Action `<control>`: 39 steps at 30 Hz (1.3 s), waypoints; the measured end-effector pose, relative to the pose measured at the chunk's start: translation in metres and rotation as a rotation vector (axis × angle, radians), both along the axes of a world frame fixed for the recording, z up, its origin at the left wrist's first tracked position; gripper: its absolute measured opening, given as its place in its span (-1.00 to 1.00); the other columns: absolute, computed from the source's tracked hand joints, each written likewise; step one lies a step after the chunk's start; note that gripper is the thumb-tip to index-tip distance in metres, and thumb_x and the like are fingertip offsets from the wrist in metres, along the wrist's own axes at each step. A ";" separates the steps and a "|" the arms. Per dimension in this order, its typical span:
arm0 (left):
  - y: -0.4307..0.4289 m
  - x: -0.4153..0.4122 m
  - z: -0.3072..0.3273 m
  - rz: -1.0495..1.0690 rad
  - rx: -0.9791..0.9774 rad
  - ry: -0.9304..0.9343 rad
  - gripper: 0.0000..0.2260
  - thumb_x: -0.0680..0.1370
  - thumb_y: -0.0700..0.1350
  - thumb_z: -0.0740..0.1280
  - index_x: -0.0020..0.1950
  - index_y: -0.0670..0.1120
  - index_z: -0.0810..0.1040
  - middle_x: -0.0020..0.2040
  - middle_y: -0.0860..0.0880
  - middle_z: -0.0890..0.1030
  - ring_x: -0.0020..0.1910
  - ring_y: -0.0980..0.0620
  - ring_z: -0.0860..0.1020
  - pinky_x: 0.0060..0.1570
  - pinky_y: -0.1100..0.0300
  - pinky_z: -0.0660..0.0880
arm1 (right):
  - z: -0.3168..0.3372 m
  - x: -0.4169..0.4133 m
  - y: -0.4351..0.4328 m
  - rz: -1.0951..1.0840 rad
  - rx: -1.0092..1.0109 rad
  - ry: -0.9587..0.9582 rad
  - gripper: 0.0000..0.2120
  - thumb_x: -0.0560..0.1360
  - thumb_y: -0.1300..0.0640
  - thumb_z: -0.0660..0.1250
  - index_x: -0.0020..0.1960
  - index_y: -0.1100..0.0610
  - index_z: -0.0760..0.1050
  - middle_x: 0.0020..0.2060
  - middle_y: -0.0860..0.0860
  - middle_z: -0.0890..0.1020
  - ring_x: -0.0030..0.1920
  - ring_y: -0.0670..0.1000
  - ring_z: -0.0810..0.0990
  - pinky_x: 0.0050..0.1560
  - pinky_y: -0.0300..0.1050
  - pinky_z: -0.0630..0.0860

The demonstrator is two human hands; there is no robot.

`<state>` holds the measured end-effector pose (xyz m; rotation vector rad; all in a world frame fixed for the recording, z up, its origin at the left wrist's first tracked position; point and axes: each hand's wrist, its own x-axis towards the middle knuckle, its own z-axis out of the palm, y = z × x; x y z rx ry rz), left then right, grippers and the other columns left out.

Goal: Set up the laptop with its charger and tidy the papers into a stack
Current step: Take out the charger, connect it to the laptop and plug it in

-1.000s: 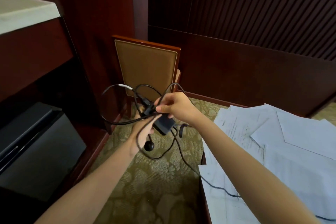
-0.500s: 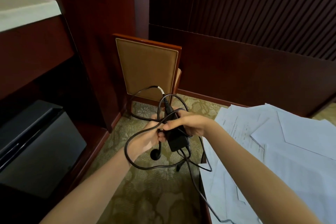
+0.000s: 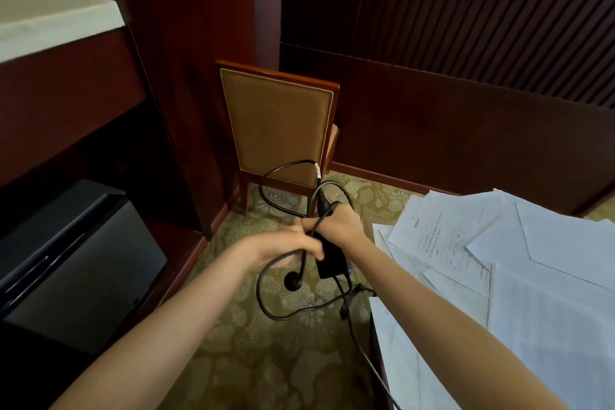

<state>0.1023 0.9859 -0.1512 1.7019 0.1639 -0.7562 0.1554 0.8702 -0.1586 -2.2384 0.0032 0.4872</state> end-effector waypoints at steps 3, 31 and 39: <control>0.012 0.002 0.019 -0.156 0.374 -0.117 -0.73 0.60 -0.18 0.19 0.30 -0.16 0.37 -0.06 -0.12 0.61 -0.35 0.18 0.55 -0.25 0.34 0.52 | 0.004 -0.003 -0.007 0.034 -0.130 -0.039 -0.63 0.26 -0.08 0.51 -0.26 0.13 0.39 -0.31 -0.01 0.47 -0.29 -0.01 0.47 -0.32 -0.17 0.38; 0.018 0.021 0.038 -0.058 -0.061 -0.308 -0.24 0.29 0.07 0.46 0.42 0.08 0.20 0.34 -0.03 0.44 0.33 0.02 0.41 0.29 0.09 0.33 | 0.082 0.024 -0.025 -0.015 0.670 -0.234 -0.88 0.44 0.33 0.32 -0.16 0.14 0.45 -0.19 0.10 0.57 -0.15 0.06 0.57 -0.01 0.01 0.54; -0.045 0.036 0.035 0.563 -0.222 -0.343 -0.65 0.37 -0.21 0.50 0.09 -0.04 0.50 -0.14 0.05 0.60 -0.12 0.04 0.61 -0.11 0.09 0.60 | 0.089 0.013 -0.016 0.085 0.569 -0.302 -0.92 0.49 0.15 0.37 -0.04 0.13 0.53 -0.17 -0.01 0.60 -0.12 -0.05 0.59 -0.04 -0.17 0.53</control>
